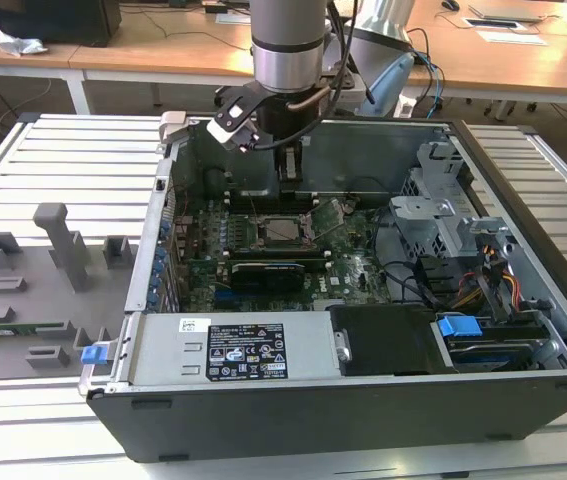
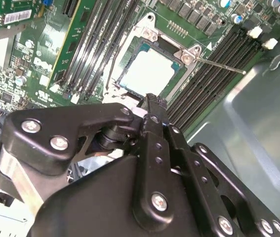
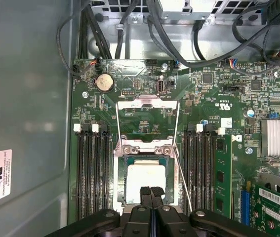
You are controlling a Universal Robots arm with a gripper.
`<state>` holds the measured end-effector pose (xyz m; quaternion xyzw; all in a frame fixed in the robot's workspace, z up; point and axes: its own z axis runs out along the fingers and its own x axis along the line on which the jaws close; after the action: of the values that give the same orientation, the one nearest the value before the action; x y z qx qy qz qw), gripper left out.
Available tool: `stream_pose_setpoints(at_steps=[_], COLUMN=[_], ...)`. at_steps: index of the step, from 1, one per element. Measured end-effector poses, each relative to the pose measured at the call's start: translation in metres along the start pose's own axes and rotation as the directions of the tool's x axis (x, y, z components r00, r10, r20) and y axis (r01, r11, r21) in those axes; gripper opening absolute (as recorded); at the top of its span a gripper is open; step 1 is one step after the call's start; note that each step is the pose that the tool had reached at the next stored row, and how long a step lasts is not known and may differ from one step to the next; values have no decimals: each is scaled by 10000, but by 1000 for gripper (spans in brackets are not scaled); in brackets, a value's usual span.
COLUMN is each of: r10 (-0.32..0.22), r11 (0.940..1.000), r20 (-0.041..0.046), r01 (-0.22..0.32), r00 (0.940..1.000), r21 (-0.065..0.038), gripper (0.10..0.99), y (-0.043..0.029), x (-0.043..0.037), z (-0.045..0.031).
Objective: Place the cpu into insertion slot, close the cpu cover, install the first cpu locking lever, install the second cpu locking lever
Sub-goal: 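Close the cpu cover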
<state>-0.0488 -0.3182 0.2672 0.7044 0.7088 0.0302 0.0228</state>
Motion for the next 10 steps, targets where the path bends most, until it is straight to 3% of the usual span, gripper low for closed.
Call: stream_pose_setpoints(at_steps=[6,10], r10=[-1,0], r11=[10000,10000], r20=[2,1], r01=[1,0], r00=[10000,10000], r21=[1,1], gripper=[106,106], y=[58,152], x=[-1,-1], z=[3,10])
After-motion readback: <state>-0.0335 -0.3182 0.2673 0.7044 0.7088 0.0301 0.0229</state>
